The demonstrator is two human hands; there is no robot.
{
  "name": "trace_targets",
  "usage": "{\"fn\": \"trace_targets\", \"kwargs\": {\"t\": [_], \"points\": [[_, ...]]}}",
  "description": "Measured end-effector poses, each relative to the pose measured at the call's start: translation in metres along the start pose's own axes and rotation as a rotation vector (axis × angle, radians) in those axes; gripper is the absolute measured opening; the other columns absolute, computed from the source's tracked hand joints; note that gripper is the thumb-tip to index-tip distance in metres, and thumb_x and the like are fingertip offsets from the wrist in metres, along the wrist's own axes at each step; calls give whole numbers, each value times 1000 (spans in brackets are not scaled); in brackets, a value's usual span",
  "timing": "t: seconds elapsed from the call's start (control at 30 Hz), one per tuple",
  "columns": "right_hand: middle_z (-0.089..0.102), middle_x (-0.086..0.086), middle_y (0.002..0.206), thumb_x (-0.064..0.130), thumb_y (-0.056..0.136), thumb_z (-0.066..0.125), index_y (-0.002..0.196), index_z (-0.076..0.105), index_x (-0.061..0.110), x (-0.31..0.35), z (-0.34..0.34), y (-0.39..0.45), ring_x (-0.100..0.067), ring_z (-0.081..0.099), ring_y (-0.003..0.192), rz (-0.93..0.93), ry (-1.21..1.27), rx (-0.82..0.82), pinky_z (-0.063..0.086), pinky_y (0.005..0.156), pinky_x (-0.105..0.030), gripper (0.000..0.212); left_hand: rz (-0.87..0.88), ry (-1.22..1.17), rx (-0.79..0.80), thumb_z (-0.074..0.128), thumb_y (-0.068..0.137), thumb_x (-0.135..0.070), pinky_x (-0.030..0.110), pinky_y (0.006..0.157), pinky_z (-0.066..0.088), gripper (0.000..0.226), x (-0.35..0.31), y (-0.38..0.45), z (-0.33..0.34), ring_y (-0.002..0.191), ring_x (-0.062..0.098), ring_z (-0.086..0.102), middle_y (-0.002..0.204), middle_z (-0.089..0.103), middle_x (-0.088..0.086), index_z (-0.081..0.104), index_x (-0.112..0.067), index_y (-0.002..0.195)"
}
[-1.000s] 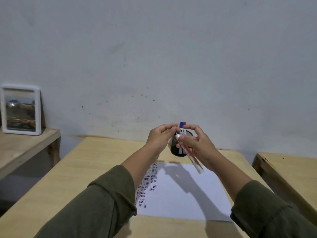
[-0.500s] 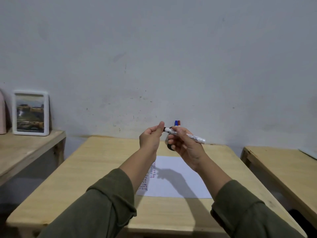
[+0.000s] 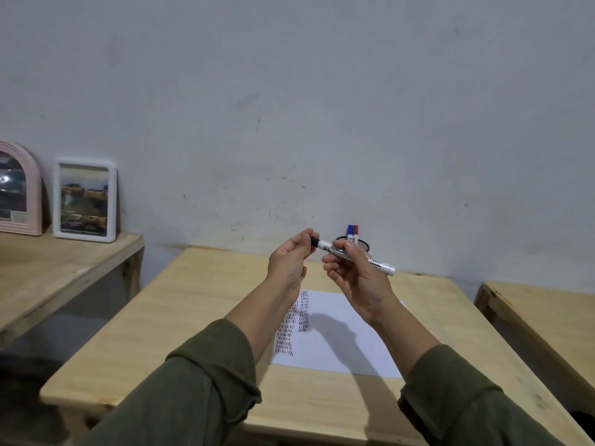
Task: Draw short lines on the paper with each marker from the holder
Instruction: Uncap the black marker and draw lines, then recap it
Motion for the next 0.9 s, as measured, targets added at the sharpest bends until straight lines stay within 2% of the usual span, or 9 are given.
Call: {"fn": "trace_targets", "kwargs": {"t": [0.13,0.23,0.33,0.43,0.5,0.6,0.67,0.8,0.9], "points": [[70,-9,71,26,84,56,88,69,10,-10,-1,0,-16,66,64,-32,-143,48,54,66,-22,21,-77,79,-108,60,87,-30,23,58,27,16,12,2,-19,74,-2,56,62,65,-18,67,-24,74],[70,-10,74,26,83,58,91,70,9,-19,-11,-3,-18,66,68,-35,-234,60,54,69,-24,23,-112,74,-325,60,86,-27,21,53,30,17,15,5,-54,68,3,55,70,61,-9,72,-15,86],[71,-7,75,29,84,58,93,72,15,-28,-27,-6,-17,65,69,7,-267,43,54,69,-24,22,-7,232,-473,59,87,-26,16,40,36,20,9,8,-95,74,8,55,82,64,-5,71,-14,98],[70,-10,81,19,91,56,108,65,13,-40,-42,-7,-17,65,69,54,-297,-2,54,68,-24,21,94,465,-460,62,83,-22,6,30,34,14,13,9,-114,66,-2,54,75,66,-9,71,-17,92],[71,-11,82,12,92,56,107,66,13,-50,-47,-8,-18,66,69,77,-307,-16,54,68,-25,18,107,576,-426,63,82,-19,6,37,40,10,27,11,-118,62,-1,57,78,70,-3,70,-18,89],[71,-8,79,8,88,61,95,72,15,-63,-50,-10,-16,66,68,104,-318,-21,53,68,-24,15,51,641,-395,66,79,-17,30,70,58,9,56,14,-124,66,13,68,81,72,-3,67,-26,81],[72,-3,75,11,84,66,89,74,18,-69,-52,-11,-14,65,67,117,-327,-26,53,65,-22,12,46,714,-335,66,78,-18,39,80,56,12,69,18,-123,69,15,70,79,71,-6,64,-29,80],[66,2,66,25,70,75,80,72,21,-78,-58,-12,-11,59,62,121,-344,-21,49,60,-20,11,69,863,-287,67,75,-21,40,93,47,20,82,22,-121,88,17,68,89,73,-5,62,-34,90],[60,1,62,17,80,71,79,70,18,-81,-64,-10,-13,54,59,124,-366,-49,45,57,-22,3,82,957,-271,68,76,-23,42,98,41,29,89,23,-121,98,17,64,98,73,-4,61,-28,104]]}}
Point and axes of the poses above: each hand's wrist, its own y-axis towards the middle knuckle, its own z-axis out of the palm, x = y × z, the point moved 8 cm from there along y, towards the middle knuckle
